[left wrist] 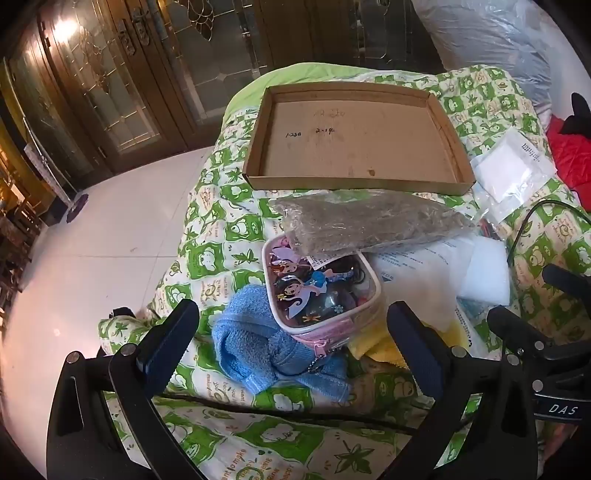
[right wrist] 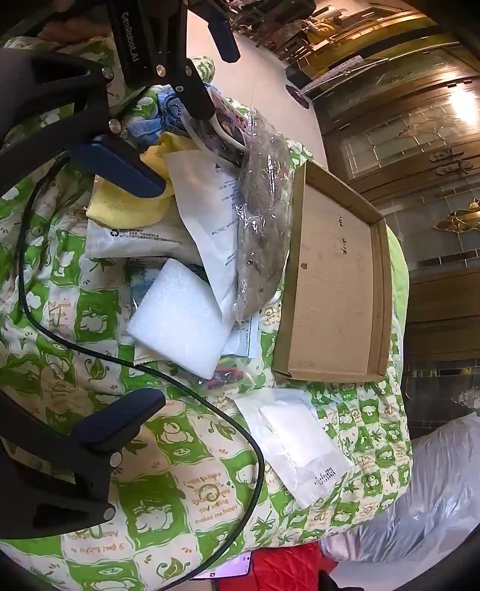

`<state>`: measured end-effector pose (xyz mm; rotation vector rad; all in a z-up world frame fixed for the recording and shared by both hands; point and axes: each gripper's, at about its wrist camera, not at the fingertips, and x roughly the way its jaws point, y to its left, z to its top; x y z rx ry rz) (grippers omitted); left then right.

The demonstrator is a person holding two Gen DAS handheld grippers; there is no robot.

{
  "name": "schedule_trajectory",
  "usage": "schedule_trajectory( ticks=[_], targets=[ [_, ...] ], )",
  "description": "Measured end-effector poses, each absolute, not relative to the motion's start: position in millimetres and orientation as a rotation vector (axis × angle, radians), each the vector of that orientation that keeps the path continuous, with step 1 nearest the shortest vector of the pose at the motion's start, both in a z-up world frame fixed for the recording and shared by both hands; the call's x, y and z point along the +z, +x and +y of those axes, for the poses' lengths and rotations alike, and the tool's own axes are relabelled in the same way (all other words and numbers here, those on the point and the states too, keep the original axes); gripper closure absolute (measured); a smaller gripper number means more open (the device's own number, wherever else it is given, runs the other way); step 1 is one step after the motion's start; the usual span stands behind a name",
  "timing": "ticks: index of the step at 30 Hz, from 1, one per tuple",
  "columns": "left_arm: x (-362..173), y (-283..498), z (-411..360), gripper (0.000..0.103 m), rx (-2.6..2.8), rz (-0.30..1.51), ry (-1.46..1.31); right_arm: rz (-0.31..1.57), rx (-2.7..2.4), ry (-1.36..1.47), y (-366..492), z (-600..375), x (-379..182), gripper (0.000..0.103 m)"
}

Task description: Organize soft objects

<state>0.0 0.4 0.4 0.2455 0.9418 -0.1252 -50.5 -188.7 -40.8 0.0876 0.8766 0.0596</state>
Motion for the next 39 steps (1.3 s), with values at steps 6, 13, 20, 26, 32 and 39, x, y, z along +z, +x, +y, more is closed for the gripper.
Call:
schedule_trajectory(
  ticks=[6,13,20,26,32,39],
  targets=[
    [6,-5,-8,0.000,-0.128,0.931,0.253,0.878,0.057,0.086,-50,-188,-41,0.000],
    [3,-4,-6,0.000,-0.136,0.926,0.256,0.871,0.050,0.081,-49,-186,-41,0.000],
    [3,-5,-5,0.000,-0.140,0.924,0.253,0.838,0.037,0.088,-57,-191,-34,0.000],
    [4,-5,-5,0.000,-0.143,0.926,0.249,0.845,0.031,0.078,-55,-188,-34,0.000],
    [3,-2,-3,0.000,-0.156,0.936,0.235,0.841,0.033,0.075,-54,-184,-34,0.000],
    [3,5,2,0.000,-0.221,0.993,0.194,0.843,0.050,0.099,-51,-189,-28,0.000]
  ],
)
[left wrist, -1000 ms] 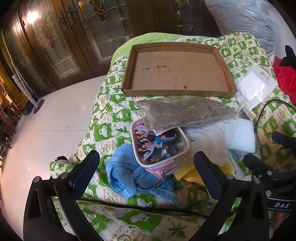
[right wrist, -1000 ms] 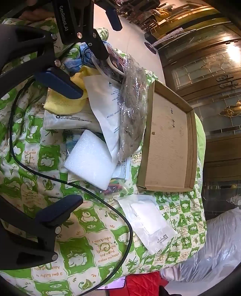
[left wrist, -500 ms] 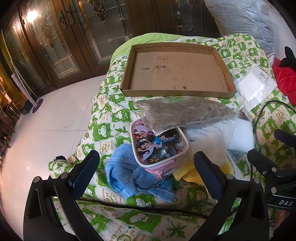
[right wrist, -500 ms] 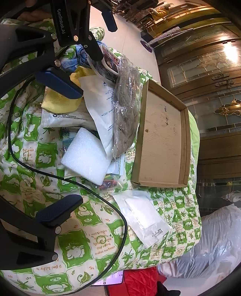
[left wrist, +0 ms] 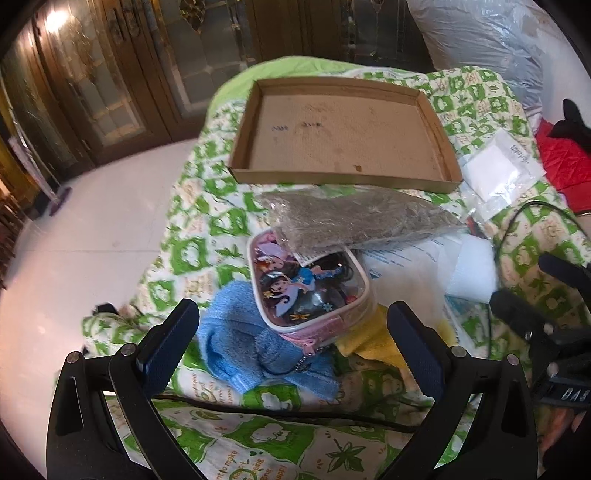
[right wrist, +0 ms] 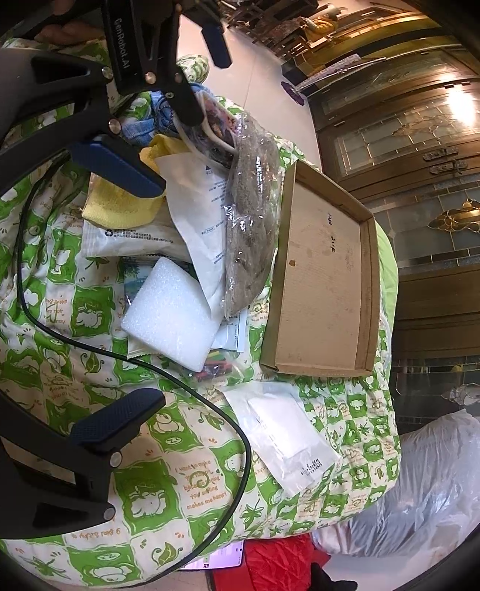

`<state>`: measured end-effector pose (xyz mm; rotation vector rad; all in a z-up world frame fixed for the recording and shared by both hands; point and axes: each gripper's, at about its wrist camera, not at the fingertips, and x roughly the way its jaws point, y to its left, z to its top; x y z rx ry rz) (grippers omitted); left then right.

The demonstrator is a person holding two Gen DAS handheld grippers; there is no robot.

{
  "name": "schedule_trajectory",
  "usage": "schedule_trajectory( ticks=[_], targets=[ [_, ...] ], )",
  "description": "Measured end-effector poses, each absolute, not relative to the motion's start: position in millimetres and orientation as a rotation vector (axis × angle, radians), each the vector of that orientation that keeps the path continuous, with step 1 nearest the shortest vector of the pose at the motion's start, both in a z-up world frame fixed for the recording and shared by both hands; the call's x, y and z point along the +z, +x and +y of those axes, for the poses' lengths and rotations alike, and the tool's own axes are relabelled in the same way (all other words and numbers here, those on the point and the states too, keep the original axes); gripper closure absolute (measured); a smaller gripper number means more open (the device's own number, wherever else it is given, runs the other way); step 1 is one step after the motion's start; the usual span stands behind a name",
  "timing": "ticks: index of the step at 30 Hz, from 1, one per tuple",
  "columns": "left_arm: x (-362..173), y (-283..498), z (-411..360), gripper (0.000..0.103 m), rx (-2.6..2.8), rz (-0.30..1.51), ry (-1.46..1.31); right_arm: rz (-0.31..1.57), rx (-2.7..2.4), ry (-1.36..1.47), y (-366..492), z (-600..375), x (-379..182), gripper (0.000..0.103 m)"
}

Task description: Organize soft objects

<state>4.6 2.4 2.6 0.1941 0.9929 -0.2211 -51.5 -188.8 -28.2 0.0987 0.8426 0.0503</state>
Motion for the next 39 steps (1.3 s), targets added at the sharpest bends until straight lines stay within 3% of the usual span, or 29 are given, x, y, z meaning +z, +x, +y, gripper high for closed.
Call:
schedule_trajectory(
  ticks=[9,14,18,39],
  targets=[
    [14,26,21,0.000,-0.312,1.018,0.131,0.831,0.056,0.121,-34,-200,4,0.000],
    [0,30,20,0.000,-0.343,1.068,0.098,0.817,0.016,0.156,-43,-198,-23,0.000],
    [-2,31,19,0.000,-0.351,1.077,0.094,0.950,0.060,0.193,-35,-196,-55,0.000],
    [-4,36,7,0.000,-0.258,1.062,0.158,0.875,0.032,0.107,-45,-187,-41,0.000]
  ],
)
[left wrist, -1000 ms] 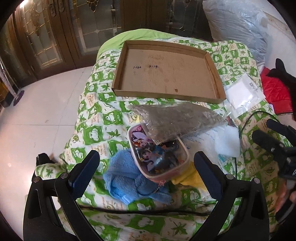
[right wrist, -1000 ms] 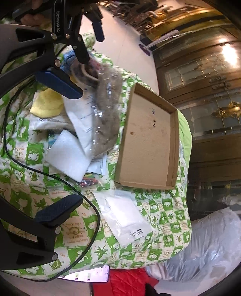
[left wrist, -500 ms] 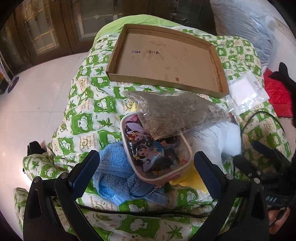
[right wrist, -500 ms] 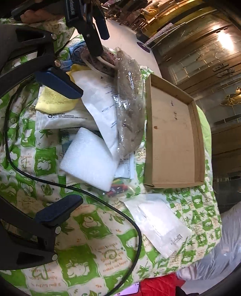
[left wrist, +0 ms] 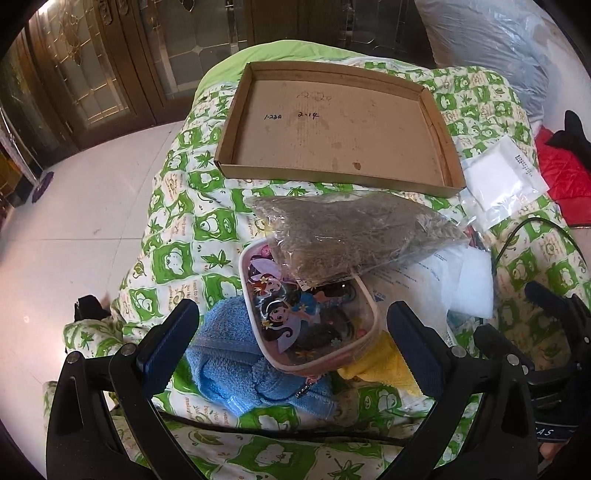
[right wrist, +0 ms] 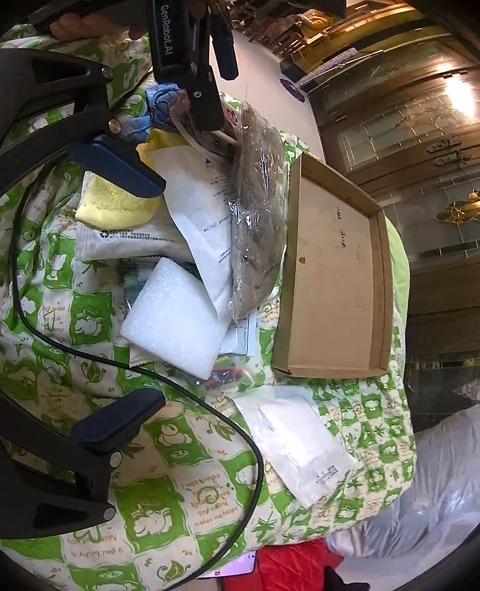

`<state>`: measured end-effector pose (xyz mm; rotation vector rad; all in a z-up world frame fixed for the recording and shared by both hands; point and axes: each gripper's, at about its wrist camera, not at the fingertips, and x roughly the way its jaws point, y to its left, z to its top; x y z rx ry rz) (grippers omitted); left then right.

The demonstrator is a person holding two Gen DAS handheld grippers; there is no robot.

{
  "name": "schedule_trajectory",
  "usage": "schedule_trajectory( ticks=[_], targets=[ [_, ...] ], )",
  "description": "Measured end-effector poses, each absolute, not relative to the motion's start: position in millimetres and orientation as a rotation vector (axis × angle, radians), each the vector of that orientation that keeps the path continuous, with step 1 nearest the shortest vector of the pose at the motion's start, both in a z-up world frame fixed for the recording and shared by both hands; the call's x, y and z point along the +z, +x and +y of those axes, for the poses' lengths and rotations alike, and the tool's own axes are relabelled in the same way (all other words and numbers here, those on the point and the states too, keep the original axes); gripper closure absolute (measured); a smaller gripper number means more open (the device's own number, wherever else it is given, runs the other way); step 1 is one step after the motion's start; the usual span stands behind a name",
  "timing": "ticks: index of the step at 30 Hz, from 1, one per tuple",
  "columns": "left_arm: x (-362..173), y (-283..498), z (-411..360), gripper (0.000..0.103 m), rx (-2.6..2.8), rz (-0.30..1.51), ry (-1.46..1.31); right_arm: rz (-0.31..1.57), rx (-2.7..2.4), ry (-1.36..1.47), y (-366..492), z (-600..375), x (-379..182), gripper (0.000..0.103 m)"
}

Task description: Organize soft objects

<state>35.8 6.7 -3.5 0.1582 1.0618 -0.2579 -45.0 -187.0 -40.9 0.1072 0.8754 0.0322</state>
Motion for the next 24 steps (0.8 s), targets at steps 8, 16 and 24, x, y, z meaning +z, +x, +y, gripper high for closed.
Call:
schedule_trajectory(
  ticks=[8,16,24],
  targets=[
    [-11,44,2,0.000,-0.263,1.103,0.149,0.882,0.023,0.105,-45,-186,-41,0.000],
    [-16,47,0,0.000,-0.263,1.122,0.148,0.898,0.024,0.101,-40,-187,-44,0.000],
    [-26,53,3,0.000,-0.252,1.185,0.119,0.883,0.034,0.122,-25,-201,-28,0.000]
  ],
)
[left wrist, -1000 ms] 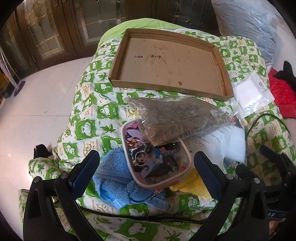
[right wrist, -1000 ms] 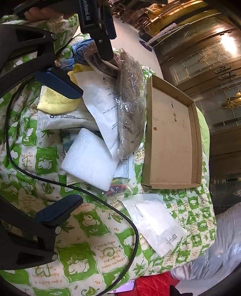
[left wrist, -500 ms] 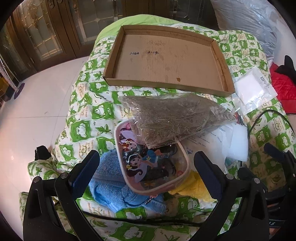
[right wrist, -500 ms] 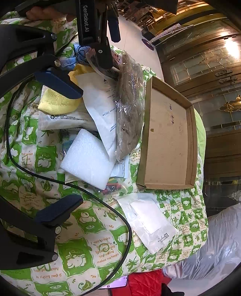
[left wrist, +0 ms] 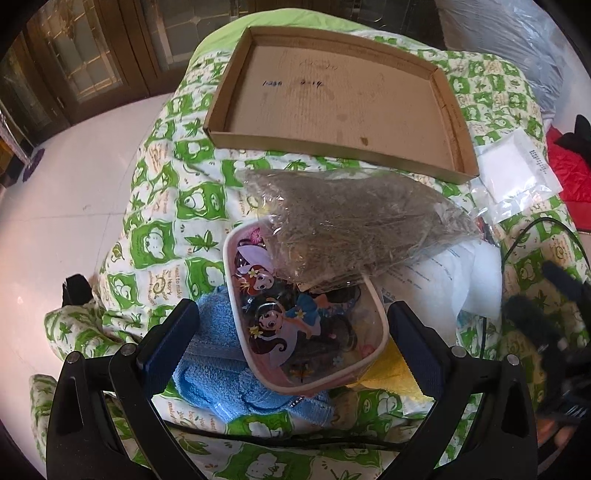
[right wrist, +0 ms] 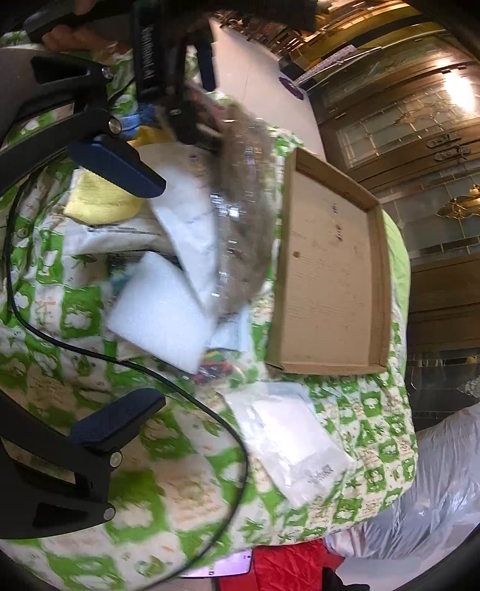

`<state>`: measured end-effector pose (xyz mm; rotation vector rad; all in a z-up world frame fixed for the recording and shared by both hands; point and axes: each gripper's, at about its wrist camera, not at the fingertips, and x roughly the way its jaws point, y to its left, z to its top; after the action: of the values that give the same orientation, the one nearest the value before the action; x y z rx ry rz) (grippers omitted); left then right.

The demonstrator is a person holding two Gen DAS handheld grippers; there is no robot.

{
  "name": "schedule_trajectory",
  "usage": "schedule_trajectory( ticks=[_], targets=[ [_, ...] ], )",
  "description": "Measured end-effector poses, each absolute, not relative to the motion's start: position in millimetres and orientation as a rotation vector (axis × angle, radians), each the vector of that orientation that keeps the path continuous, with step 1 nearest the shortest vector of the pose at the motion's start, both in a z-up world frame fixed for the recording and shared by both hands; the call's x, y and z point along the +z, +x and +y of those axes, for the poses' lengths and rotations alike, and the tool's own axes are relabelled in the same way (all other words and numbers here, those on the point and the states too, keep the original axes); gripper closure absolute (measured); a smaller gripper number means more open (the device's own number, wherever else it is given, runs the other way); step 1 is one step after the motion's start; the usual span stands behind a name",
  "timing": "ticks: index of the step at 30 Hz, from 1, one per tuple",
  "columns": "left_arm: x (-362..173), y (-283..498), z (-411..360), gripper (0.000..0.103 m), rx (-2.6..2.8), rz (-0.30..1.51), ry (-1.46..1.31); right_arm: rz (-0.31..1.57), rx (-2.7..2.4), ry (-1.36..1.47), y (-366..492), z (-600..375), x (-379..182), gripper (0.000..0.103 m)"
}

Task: Organize soft objects
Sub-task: 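Grasp the clear bag of grey fibres with the right gripper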

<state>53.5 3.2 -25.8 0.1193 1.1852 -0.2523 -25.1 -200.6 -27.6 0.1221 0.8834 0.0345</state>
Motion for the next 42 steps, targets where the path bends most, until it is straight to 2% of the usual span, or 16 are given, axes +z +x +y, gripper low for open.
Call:
schedule_trajectory(
  ticks=[4,7,9,10,20,25,27,29,30,32,33,35,42],
  targets=[
    [-28,53,0,0.002,-0.254,1.193,0.135,0.917,0.096,0.056,-5,-196,-22,0.000],
    [-27,48,-3,0.010,-0.274,1.177,0.149,1.069,0.216,-0.006,25,-186,-40,0.000],
    [-26,46,-5,0.022,-0.294,1.170,0.154,1.134,0.258,0.008,37,-184,-52,0.000],
    [-25,46,-5,0.023,-0.295,1.167,0.156,1.159,0.273,0.022,44,-184,-57,0.000],
    [-24,47,-1,0.023,-0.298,1.166,0.133,1.214,0.389,-0.098,92,-157,-57,0.000],
    [-24,48,-1,0.023,-0.294,1.171,0.130,1.245,0.435,-0.062,109,-150,-70,0.001],
    [-24,51,0,0.023,-0.292,1.181,0.115,1.247,0.444,-0.041,107,-151,-72,0.007],
    [-24,56,2,0.023,-0.289,1.193,0.095,1.246,0.443,-0.019,103,-157,-71,0.024],
    [-24,57,3,0.023,-0.291,1.195,0.087,1.243,0.434,-0.007,102,-162,-69,0.029],
    [-24,61,5,0.023,-0.291,1.205,0.063,1.240,0.431,0.035,99,-170,-66,0.052],
    [-25,62,6,0.023,-0.288,1.209,0.054,1.240,0.424,0.052,98,-174,-64,0.056],
    [-25,64,5,0.023,-0.286,1.213,0.051,1.233,0.406,0.060,96,-177,-62,0.074],
    [-31,73,-2,0.022,-0.271,1.230,0.072,1.217,0.404,0.130,80,-190,-57,0.088]
  ],
)
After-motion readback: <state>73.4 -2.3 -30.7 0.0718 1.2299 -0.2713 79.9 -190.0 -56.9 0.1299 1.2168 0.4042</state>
